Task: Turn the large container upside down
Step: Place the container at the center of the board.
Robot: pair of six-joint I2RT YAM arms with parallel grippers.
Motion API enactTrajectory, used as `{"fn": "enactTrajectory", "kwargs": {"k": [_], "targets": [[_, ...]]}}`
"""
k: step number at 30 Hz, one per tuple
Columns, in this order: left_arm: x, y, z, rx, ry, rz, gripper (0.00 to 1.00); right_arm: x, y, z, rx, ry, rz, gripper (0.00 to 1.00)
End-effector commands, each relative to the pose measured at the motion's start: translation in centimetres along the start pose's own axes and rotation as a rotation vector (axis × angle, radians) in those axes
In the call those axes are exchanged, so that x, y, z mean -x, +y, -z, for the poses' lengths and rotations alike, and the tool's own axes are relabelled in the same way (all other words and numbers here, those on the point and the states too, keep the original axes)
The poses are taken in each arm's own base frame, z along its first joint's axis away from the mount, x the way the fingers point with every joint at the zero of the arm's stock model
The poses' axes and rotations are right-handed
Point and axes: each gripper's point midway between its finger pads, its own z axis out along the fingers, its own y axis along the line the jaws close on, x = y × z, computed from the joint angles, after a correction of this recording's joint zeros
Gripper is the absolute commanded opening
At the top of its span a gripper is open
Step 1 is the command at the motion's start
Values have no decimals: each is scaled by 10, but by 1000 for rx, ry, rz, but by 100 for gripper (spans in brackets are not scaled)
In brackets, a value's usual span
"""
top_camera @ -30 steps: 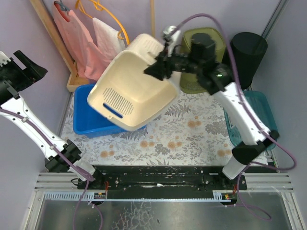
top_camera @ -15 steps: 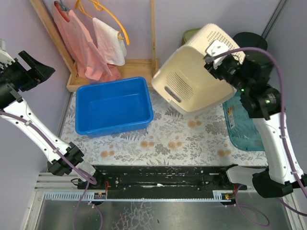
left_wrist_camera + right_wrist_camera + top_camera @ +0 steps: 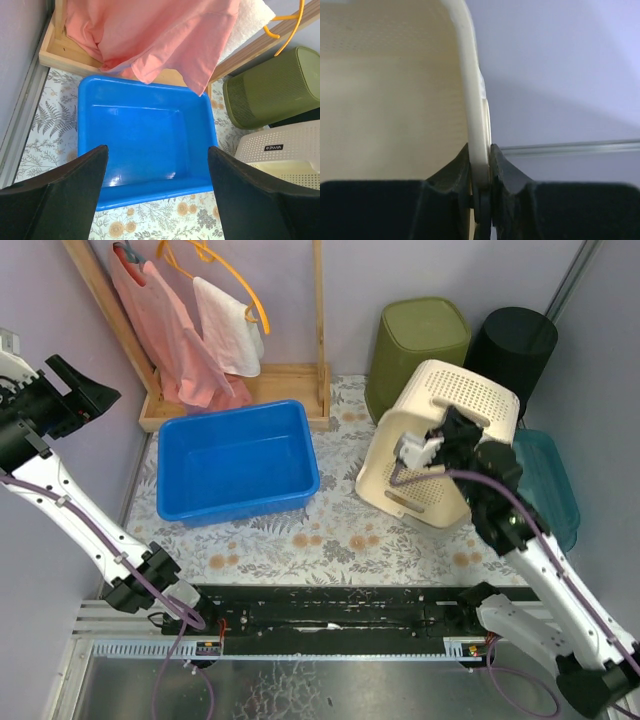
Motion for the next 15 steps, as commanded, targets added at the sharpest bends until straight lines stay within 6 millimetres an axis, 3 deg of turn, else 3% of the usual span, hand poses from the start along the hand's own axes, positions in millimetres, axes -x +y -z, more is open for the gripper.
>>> {"fn": "enactTrajectory", "kwargs": {"k": [1, 4, 8, 10, 12, 15], "targets": [[3, -9, 5, -26, -28, -40, 79, -16, 71, 21, 94, 75, 227, 0], [-2, -10, 6, -28, -21, -40, 79, 0, 114, 48, 153, 25, 279, 0], [-13, -11, 8, -29, -9, -54, 79, -10, 153, 75, 305, 87, 258, 0], [-19, -11, 9, -23, -2, -65, 79, -5, 170, 98, 520, 67, 121, 0], [-24, -10, 10, -18, 6, -74, 79, 21, 182, 131, 768, -18, -91, 0], [-33, -11, 12, -23, 15, -80, 79, 47, 187, 159, 957, -69, -287, 0]]}}
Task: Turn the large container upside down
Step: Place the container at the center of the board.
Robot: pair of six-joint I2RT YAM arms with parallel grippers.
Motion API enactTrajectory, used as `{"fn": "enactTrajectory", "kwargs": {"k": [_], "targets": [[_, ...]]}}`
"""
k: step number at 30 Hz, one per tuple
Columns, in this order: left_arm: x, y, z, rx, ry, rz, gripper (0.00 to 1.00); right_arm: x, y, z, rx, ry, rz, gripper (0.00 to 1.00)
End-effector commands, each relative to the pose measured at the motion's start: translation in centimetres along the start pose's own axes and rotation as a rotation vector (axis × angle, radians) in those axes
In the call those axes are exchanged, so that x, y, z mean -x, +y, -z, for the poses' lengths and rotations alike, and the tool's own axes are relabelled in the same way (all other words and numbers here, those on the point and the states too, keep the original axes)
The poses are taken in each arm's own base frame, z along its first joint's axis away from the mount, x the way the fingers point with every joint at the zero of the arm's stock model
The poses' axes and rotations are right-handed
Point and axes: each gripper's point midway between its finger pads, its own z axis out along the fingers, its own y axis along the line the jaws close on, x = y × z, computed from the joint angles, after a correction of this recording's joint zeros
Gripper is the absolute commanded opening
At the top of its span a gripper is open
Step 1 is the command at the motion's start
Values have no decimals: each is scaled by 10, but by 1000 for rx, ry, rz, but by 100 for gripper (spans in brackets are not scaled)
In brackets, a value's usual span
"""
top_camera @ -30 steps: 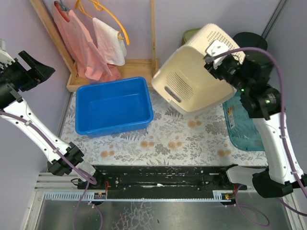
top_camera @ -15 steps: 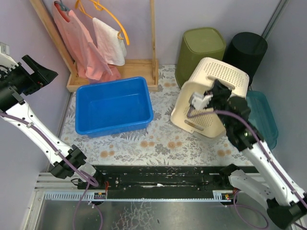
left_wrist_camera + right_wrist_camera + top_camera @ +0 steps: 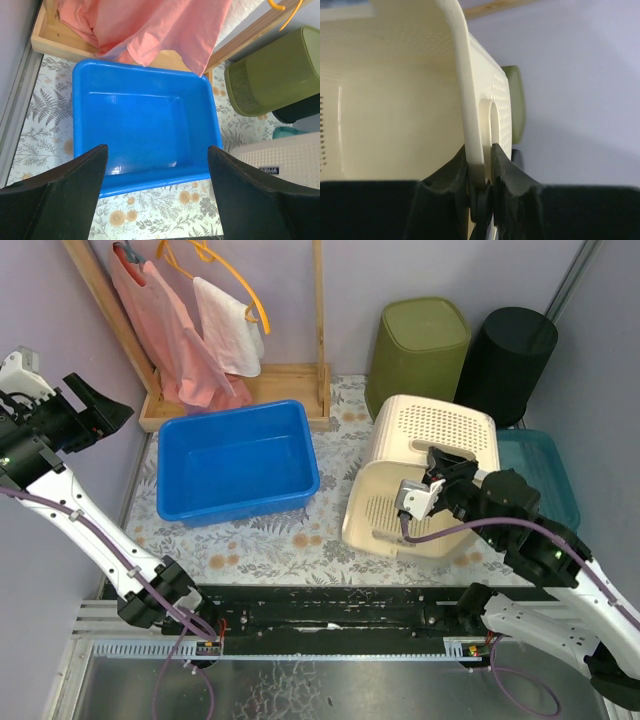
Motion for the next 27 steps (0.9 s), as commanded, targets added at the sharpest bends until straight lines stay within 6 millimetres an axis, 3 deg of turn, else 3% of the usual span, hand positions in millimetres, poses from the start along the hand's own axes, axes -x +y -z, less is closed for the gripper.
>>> {"fn": "enactTrajectory", "kwargs": {"k": [1, 5, 7, 13, 18, 21, 24, 27], "targets": [[-6, -5, 4, -17, -11, -58, 79, 5, 165, 62, 801, 83, -415, 0], [-13, -8, 4, -34, -2, -57, 79, 16, 195, 88, 998, 70, -472, 0], [-16, -8, 4, -43, 8, -60, 79, 13, 203, 88, 1021, 84, -459, 0], [-28, 0, 0, -39, 37, -57, 79, -9, 198, 53, 785, 100, -322, 0], [-37, -3, -5, -95, 68, -46, 80, -44, 201, 29, 563, 70, 22, 0], [-49, -31, -3, -224, 132, -72, 80, -61, 210, 22, 472, 33, 261, 0], [-63, -74, -10, -325, 196, -164, 80, -59, 215, 20, 406, -43, 391, 0], [-63, -123, -10, -407, 198, -215, 82, -54, 226, 25, 448, -107, 438, 0]]}}
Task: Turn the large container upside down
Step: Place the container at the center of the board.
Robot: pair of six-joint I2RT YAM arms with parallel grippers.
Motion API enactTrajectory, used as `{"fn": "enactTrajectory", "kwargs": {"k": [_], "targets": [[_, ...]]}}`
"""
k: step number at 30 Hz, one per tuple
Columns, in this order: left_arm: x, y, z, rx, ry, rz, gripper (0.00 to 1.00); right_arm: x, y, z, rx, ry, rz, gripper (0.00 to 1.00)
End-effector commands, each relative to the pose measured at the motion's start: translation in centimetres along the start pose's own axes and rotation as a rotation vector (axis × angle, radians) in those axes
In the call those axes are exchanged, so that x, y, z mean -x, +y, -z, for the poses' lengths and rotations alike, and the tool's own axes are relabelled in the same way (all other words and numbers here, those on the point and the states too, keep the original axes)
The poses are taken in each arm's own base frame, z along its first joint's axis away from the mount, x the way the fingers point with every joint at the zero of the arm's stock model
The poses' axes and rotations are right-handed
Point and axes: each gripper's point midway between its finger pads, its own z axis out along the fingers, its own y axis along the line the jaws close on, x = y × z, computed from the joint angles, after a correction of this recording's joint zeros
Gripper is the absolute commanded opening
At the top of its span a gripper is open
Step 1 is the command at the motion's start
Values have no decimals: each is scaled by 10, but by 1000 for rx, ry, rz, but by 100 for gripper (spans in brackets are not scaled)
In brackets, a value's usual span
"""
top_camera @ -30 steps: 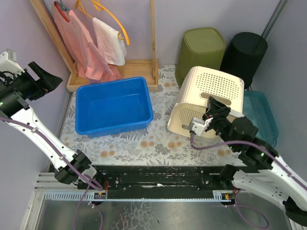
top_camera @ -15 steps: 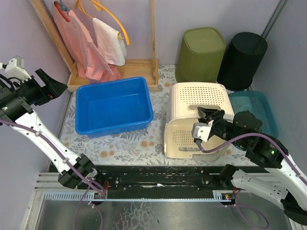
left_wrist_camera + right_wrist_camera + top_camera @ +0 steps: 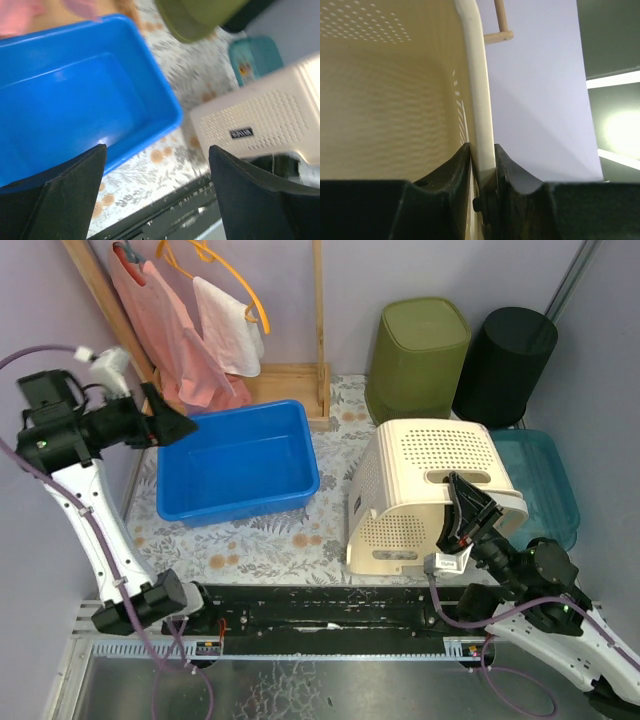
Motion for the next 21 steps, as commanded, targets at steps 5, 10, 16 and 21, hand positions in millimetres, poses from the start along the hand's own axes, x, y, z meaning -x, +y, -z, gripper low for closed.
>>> {"fn": "enactTrajectory", "kwargs": {"k": [5, 10, 16, 21], "targets": [[1, -99, -27, -275, 134, -150, 84, -8, 204, 40, 793, -29, 145, 0], [-37, -140, -57, -493, 310, -208, 85, 8, 200, 18, 783, -74, 83, 0], [-6, -130, -108, -505, 302, -150, 91, 13, 186, 4, 871, 12, -74, 31], [-7, -120, -141, -546, 348, -114, 91, 28, 158, -4, 987, 51, -214, 84]]}}
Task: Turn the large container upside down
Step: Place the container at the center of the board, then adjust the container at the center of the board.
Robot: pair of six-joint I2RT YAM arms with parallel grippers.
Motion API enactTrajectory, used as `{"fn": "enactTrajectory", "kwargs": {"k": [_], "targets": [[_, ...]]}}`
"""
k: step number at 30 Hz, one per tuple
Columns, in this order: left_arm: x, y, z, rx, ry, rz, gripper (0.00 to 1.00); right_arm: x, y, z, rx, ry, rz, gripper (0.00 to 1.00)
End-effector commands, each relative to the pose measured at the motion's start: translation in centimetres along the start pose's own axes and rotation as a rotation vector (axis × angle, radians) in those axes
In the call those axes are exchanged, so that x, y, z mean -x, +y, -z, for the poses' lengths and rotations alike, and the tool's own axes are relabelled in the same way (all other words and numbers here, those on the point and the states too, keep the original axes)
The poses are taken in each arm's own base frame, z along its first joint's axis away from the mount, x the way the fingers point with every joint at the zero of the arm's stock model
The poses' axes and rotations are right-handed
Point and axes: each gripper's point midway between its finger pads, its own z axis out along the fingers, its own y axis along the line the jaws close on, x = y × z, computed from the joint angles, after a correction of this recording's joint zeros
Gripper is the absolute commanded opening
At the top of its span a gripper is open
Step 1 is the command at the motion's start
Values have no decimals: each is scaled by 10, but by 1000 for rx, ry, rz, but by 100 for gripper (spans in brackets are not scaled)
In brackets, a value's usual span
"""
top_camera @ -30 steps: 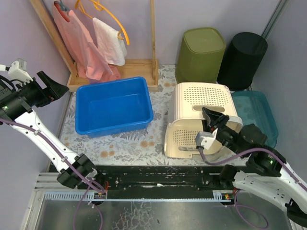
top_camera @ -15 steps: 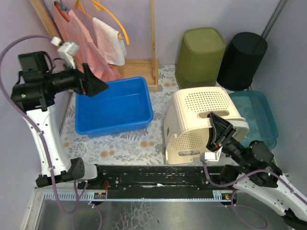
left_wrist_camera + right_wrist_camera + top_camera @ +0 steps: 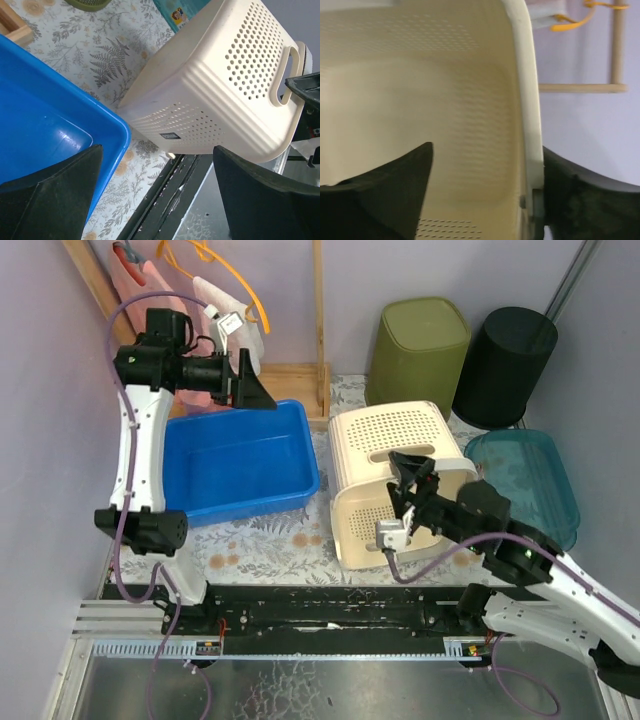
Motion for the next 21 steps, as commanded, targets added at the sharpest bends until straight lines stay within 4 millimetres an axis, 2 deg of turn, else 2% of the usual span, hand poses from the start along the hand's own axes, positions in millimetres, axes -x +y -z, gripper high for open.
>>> {"fn": "enactTrajectory", "kwargs": {"k": [1, 2, 3, 4, 5, 6, 7, 9, 13, 16, 19, 21], "targets": [[7, -2, -11, -85, -4, -4, 91, -11, 128, 18, 602, 135, -235, 92], [0, -5, -14, -121, 8, 2, 91, -9, 124, 18, 611, 137, -245, 93], [-9, -10, -14, -149, 19, -10, 91, -7, 118, 17, 627, 143, -266, 87], [-18, -14, -12, -151, 24, -26, 91, -4, 104, 15, 622, 154, -301, 75], [-23, -15, -10, -133, 13, -46, 91, -3, 102, 8, 649, 184, -340, 58], [-26, -18, -5, -92, -17, -79, 91, -3, 96, 4, 654, 212, -379, 49], [-26, -14, -2, -34, -54, -110, 92, -3, 94, -2, 670, 234, -399, 46], [-30, -24, 15, 63, -127, -204, 94, -8, 85, -16, 654, 283, -407, 32], [-44, -20, 30, 184, -125, -239, 94, -24, 80, -37, 612, 365, -354, 20], [-60, -17, 36, 231, -98, -256, 92, -29, 82, -46, 585, 384, -347, 2], [-76, -19, 43, 267, -101, -280, 89, -39, 63, -62, 480, 472, -406, 0], [-76, -18, 49, 312, -129, -301, 89, -35, 46, -69, 474, 492, -496, 0]]}}
